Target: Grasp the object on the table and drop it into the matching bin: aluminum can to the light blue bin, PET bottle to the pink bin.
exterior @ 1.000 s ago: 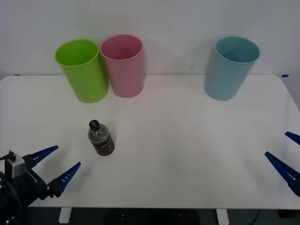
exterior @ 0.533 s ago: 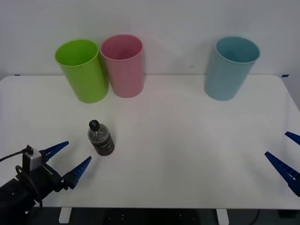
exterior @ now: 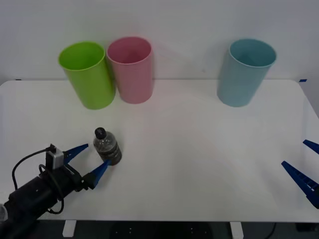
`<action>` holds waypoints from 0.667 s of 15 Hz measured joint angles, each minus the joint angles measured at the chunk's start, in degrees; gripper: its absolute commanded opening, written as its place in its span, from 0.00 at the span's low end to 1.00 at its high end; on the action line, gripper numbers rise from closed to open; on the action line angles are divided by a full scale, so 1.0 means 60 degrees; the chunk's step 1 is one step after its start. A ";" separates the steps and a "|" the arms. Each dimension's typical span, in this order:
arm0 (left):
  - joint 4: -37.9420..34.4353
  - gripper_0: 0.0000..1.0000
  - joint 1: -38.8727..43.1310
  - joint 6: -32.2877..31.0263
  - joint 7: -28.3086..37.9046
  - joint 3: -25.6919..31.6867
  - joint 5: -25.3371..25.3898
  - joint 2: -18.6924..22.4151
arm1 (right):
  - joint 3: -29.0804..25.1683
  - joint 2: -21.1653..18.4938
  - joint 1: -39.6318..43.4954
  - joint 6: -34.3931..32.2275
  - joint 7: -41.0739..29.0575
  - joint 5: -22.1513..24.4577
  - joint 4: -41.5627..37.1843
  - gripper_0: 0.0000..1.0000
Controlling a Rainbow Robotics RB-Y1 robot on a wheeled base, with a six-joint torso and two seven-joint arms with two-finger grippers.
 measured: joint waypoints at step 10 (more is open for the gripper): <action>0.0396 1.00 -0.0640 0.0531 -0.0018 -0.0185 -0.0867 -0.0757 | 0.0000 0.0000 0.0000 0.0000 0.0000 0.0000 0.0000 1.00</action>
